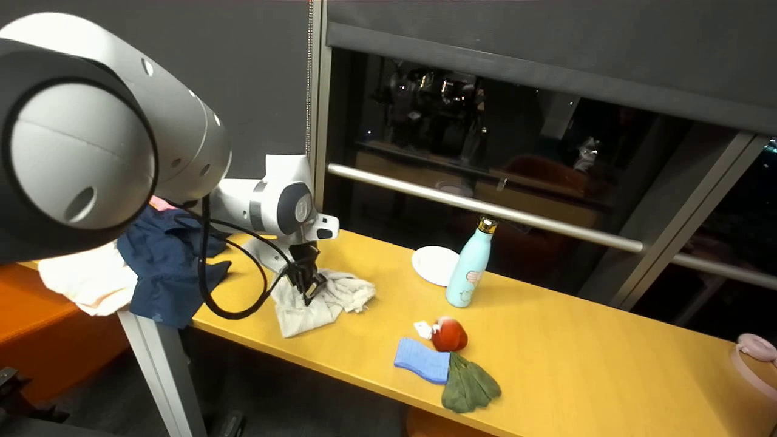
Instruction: Move the blue item to the left then use the white cloth to wipe the table
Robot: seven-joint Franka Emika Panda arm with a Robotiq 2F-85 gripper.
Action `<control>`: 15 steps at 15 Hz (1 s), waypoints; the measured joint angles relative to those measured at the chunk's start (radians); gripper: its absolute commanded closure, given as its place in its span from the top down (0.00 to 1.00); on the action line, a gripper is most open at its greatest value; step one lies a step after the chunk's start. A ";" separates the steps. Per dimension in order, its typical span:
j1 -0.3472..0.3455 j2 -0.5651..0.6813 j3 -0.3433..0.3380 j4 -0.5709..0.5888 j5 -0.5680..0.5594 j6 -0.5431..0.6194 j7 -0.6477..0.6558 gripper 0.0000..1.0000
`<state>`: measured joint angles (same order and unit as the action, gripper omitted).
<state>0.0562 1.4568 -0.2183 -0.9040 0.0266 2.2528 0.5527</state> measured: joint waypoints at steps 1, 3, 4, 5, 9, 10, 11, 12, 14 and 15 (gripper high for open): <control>-0.015 -0.004 -0.020 -0.016 0.000 0.011 0.034 0.02; -0.039 -0.011 -0.061 -0.049 0.000 0.026 0.098 0.02; -0.051 -0.011 -0.084 -0.061 0.000 0.035 0.136 0.02; -0.062 -0.010 -0.103 -0.072 0.000 0.052 0.167 0.02; -0.103 0.011 -0.116 -0.049 -0.003 0.092 0.198 0.02; -0.103 0.018 -0.114 -0.036 -0.007 0.095 0.198 0.02; -0.103 0.025 -0.109 -0.022 -0.013 0.102 0.195 0.02; -0.101 0.024 -0.097 -0.023 -0.026 0.127 0.191 0.02; -0.095 0.020 -0.054 -0.024 -0.042 0.183 0.163 0.02; -0.092 0.025 -0.028 -0.005 -0.041 0.185 0.139 0.02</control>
<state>-0.0353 1.4818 -0.2468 -0.9088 -0.0148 2.4377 0.6916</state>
